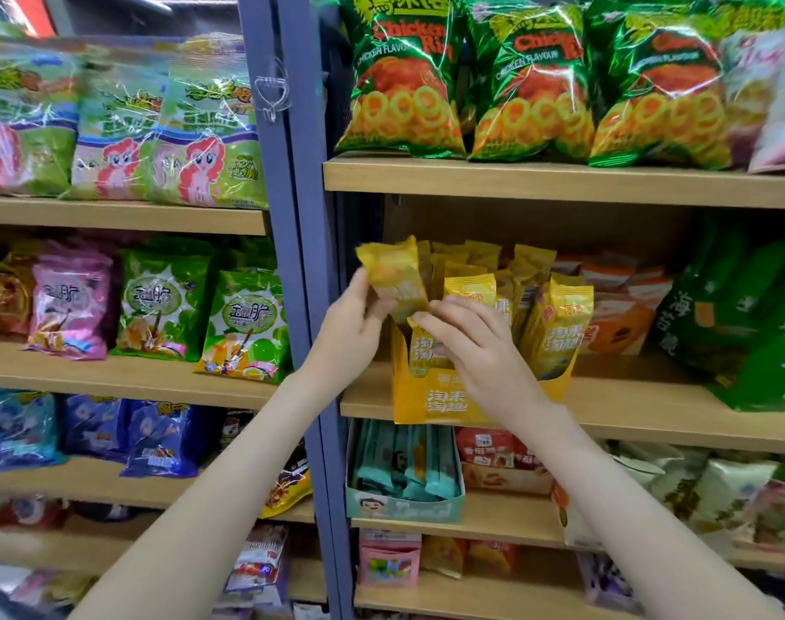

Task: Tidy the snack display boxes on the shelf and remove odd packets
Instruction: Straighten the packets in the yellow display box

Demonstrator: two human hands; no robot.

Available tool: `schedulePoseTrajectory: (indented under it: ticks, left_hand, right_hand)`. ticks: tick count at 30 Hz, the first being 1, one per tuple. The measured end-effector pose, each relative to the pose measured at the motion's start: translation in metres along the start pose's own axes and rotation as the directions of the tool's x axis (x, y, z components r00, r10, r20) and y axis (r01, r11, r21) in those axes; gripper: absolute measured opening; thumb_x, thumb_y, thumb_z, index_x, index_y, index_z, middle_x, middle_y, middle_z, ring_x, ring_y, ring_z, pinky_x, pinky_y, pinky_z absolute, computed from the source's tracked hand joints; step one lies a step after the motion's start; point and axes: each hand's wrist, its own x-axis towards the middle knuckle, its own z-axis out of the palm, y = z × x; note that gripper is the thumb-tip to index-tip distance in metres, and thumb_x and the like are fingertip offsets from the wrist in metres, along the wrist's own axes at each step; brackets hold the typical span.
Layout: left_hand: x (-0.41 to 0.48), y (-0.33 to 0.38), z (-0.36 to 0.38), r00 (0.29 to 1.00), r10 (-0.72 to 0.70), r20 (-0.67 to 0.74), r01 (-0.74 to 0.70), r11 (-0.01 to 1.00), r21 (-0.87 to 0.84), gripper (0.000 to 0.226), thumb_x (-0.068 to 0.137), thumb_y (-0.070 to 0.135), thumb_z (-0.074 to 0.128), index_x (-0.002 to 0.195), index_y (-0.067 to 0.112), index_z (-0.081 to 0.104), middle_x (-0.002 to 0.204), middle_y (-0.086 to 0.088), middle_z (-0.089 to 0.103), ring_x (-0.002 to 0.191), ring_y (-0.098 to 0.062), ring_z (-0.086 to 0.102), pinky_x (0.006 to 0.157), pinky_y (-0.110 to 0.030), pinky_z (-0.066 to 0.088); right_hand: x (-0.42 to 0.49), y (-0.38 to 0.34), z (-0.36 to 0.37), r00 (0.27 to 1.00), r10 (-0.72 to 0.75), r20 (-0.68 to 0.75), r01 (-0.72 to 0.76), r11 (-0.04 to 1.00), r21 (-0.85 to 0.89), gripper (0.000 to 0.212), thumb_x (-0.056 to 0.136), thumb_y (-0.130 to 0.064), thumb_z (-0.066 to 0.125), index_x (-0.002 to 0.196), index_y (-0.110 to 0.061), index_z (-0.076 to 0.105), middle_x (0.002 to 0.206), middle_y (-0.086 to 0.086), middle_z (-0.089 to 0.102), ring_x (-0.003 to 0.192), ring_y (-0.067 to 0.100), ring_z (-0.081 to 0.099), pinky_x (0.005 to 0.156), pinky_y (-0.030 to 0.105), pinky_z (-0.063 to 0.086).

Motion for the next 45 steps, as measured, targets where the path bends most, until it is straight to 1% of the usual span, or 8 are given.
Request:
schedulePoseTrajectory:
  ticks: [3, 5, 7, 9, 17, 31, 39, 45]
  left_hand:
    - [0.003, -0.007, 0.001, 0.967, -0.035, 0.252, -0.003, 0.989, 0.151, 0.035, 0.101, 0.017, 0.049, 0.134, 0.027, 0.046, 0.120, 0.016, 0.057, 0.105, 0.009, 0.050, 0.090, -0.005, 0.039]
    - [0.006, -0.014, 0.004, 0.956, 0.010, 0.293, -0.079, 0.971, 0.225, 0.029, 0.101, 0.022, 0.045, 0.129, 0.025, 0.053, 0.112, 0.018, 0.057, 0.108, -0.004, 0.051, 0.104, -0.030, 0.040]
    - [0.006, -0.021, 0.006, 0.939, -0.024, 0.344, -0.101, 0.934, 0.343, 0.041, 0.098, 0.033, 0.033, 0.132, 0.025, 0.054, 0.123, 0.013, 0.058, 0.126, -0.012, 0.043, 0.118, -0.048, 0.017]
    - [0.004, -0.030, 0.009, 0.937, -0.067, 0.344, -0.078, 0.917, 0.390, 0.052, 0.098, 0.041, 0.023, 0.139, 0.024, 0.051, 0.139, 0.004, 0.053, 0.139, -0.014, 0.031, 0.119, -0.043, 0.003]
    - [-0.006, -0.039, 0.016, 0.987, -0.009, 0.160, -0.016, 0.988, 0.152, 0.050, 0.101, 0.040, 0.026, 0.138, 0.019, 0.052, 0.136, 0.002, 0.051, 0.130, -0.010, 0.040, 0.113, -0.039, 0.031]
    - [0.007, -0.052, 0.020, 0.971, -0.011, 0.239, 0.026, 0.998, -0.061, 0.034, 0.104, 0.027, 0.037, 0.123, 0.025, 0.065, 0.150, 0.001, 0.034, 0.136, -0.002, 0.019, 0.112, -0.025, 0.013]
    - [0.037, -0.033, 0.035, 0.916, -0.348, 0.199, 0.394, 0.876, -0.279, 0.073, 0.099, 0.022, 0.052, 0.155, 0.025, 0.005, 0.151, -0.004, 0.039, 0.136, -0.021, 0.041, 0.108, -0.033, 0.037]
    - [0.053, -0.039, 0.033, 0.864, -0.461, 0.202, 0.478, 0.878, -0.040, 0.065, 0.084, 0.039, 0.059, 0.143, 0.019, 0.039, 0.136, -0.007, 0.053, 0.125, -0.031, 0.050, 0.103, -0.046, 0.045]
  right_hand:
    - [0.000, 0.001, -0.001, 1.000, -0.015, 0.011, 0.015, 0.999, -0.052, 0.050, 0.092, -0.011, 0.057, 0.139, -0.016, 0.041, 0.143, 0.005, 0.038, 0.135, 0.026, 0.035, 0.111, 0.039, 0.029]
    - [0.000, -0.002, -0.004, 0.999, 0.016, 0.032, -0.015, 0.999, -0.040, 0.058, 0.093, -0.016, 0.058, 0.145, -0.015, 0.034, 0.151, 0.008, 0.031, 0.142, 0.028, 0.027, 0.116, 0.042, 0.024]
    - [0.003, -0.007, -0.005, 0.996, 0.072, 0.058, -0.070, 0.997, -0.038, 0.065, 0.093, -0.022, 0.059, 0.149, -0.014, 0.027, 0.156, 0.011, 0.025, 0.147, 0.029, 0.018, 0.119, 0.044, 0.018]
    - [0.007, -0.013, -0.003, 0.987, 0.137, 0.081, -0.132, 0.989, -0.066, 0.067, 0.095, -0.030, 0.055, 0.151, -0.013, 0.024, 0.157, 0.012, 0.025, 0.148, 0.027, 0.014, 0.121, 0.042, 0.013]
    - [0.012, -0.008, 0.003, 0.975, 0.218, 0.048, -0.208, 0.964, -0.167, 0.057, 0.096, -0.046, 0.047, 0.143, -0.014, 0.044, 0.144, 0.006, 0.047, 0.139, 0.024, 0.032, 0.115, 0.039, 0.017]
    - [0.026, -0.054, 0.030, 0.904, 0.383, -0.188, -0.427, 0.807, -0.408, 0.045, 0.094, -0.038, 0.057, 0.126, -0.006, 0.061, 0.122, 0.014, 0.062, 0.122, 0.033, 0.050, 0.100, 0.045, 0.041]
    - [0.021, -0.045, 0.035, 0.937, 0.269, -0.223, -0.340, 0.850, -0.403, 0.037, 0.091, -0.027, 0.062, 0.120, -0.003, 0.061, 0.113, 0.015, 0.064, 0.118, 0.033, 0.052, 0.103, 0.038, 0.040]
    - [0.019, -0.042, 0.039, 0.936, 0.239, -0.258, -0.327, 0.863, -0.386, 0.038, 0.089, -0.025, 0.066, 0.120, -0.003, 0.060, 0.111, 0.015, 0.065, 0.117, 0.033, 0.052, 0.104, 0.038, 0.039]
